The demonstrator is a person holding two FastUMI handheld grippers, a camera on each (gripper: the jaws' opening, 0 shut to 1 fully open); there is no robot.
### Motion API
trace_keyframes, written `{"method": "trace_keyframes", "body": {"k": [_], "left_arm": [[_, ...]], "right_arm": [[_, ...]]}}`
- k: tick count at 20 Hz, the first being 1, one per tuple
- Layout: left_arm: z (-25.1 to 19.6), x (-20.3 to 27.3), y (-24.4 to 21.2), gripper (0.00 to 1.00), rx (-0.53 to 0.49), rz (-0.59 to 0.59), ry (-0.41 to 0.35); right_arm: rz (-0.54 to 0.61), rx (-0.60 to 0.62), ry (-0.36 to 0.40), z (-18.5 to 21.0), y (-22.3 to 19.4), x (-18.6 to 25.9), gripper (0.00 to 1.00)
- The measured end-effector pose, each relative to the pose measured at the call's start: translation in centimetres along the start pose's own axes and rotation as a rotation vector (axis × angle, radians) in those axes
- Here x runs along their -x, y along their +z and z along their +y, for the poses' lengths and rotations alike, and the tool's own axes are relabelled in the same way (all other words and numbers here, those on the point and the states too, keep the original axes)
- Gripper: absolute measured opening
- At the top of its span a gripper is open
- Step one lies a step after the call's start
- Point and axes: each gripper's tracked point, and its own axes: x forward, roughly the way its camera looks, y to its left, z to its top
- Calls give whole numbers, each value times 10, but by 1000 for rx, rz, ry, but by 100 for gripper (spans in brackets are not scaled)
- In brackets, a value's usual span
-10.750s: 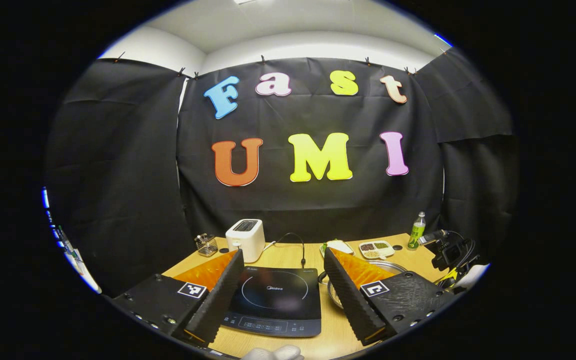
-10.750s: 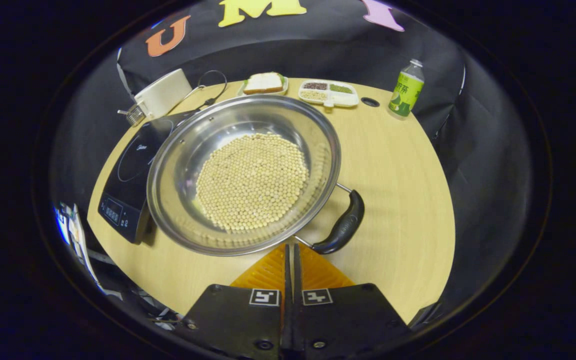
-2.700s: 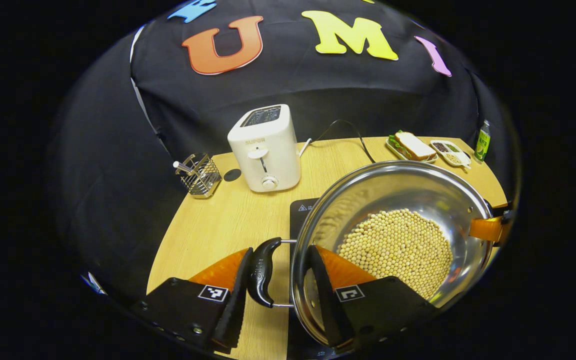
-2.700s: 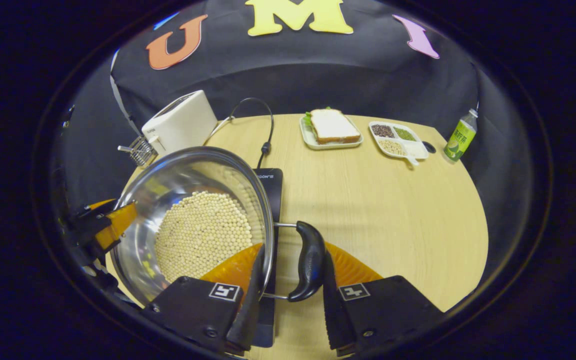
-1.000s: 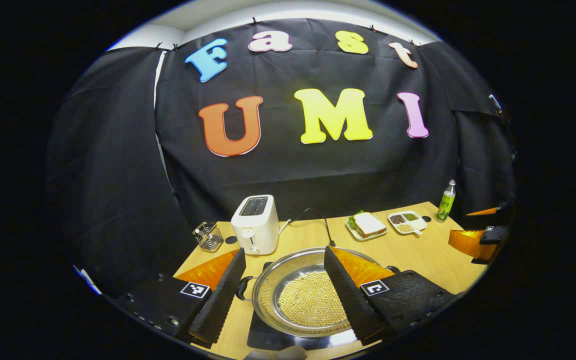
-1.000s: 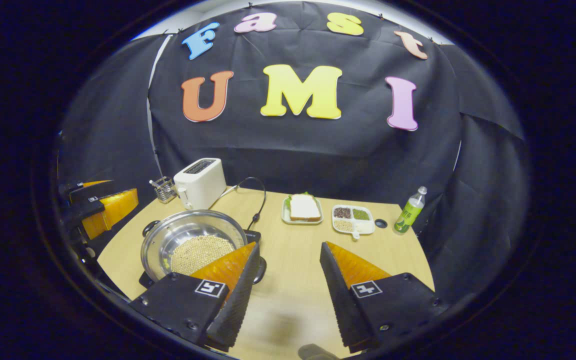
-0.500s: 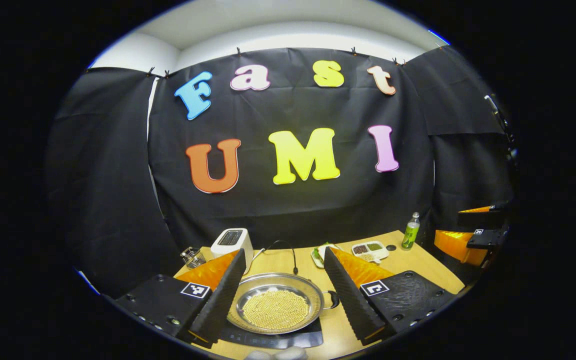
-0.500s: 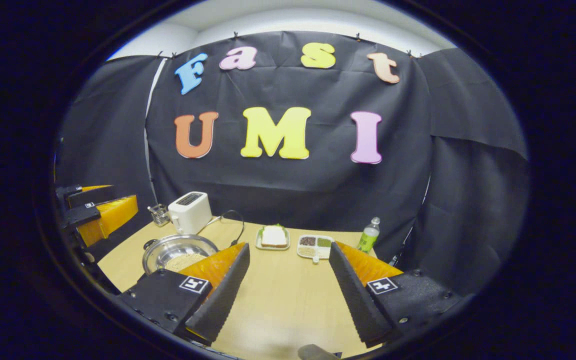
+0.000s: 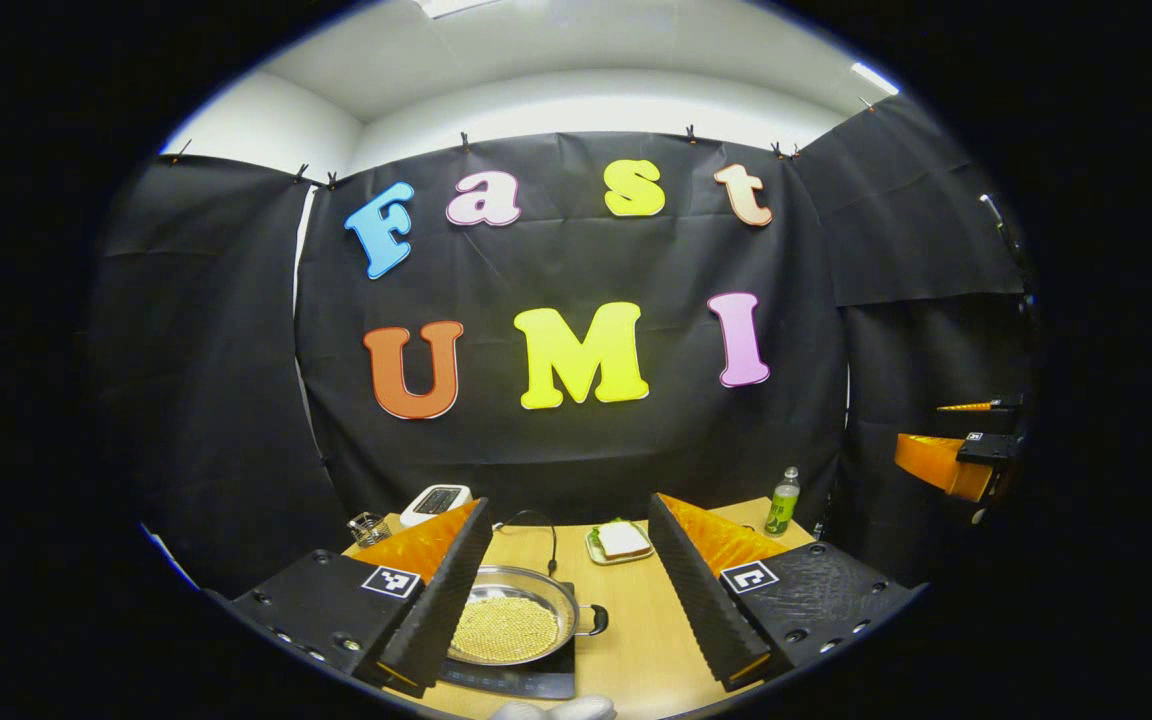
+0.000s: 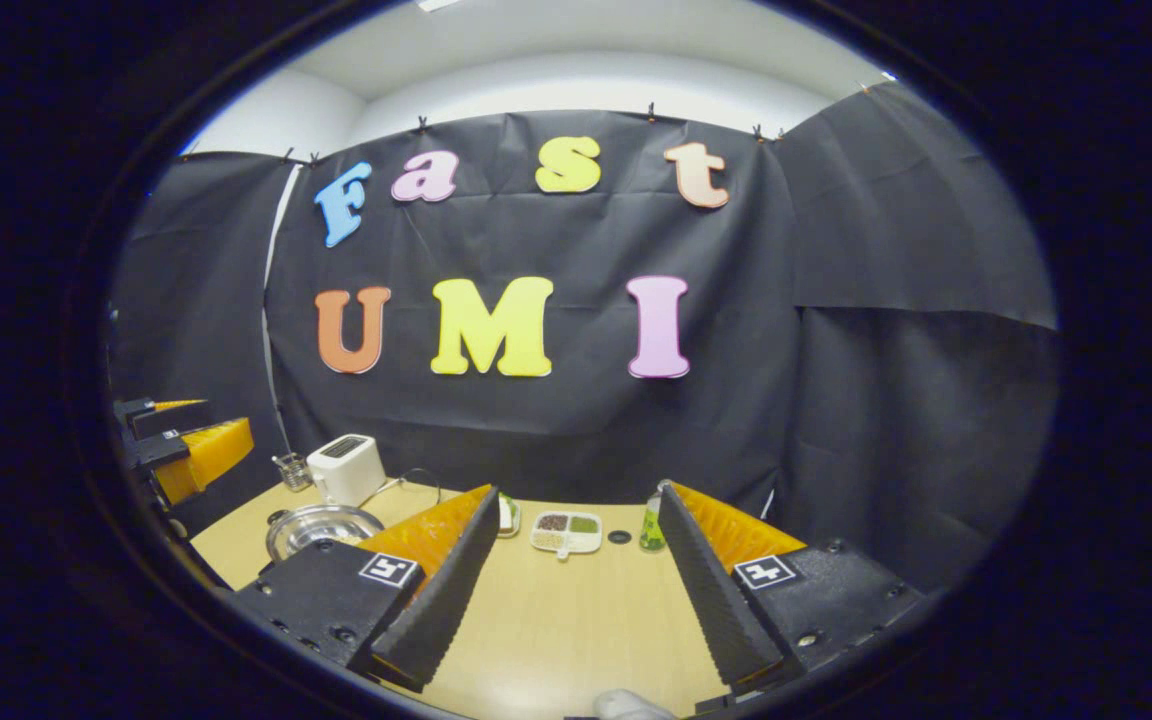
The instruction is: First push the handle of the pot to place it horizontally, then grasp the pot with both hands and set it on the induction cooktop.
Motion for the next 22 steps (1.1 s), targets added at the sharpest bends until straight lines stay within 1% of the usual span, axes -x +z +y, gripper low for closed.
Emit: {"method": "trace_keyframes", "body": {"k": [7,14,22], "left_arm": [[-35,13,12,94,8,-14,5],[-62,24,14,93,14,-19,5],[-75,31,14,93,19,-21,30]], "right_arm": [[-22,-18,-37,-49,6,20,100],[-34,-32,-42,-72,8,34,100],[-37,-26,-40,-89,6,42,100]]}}
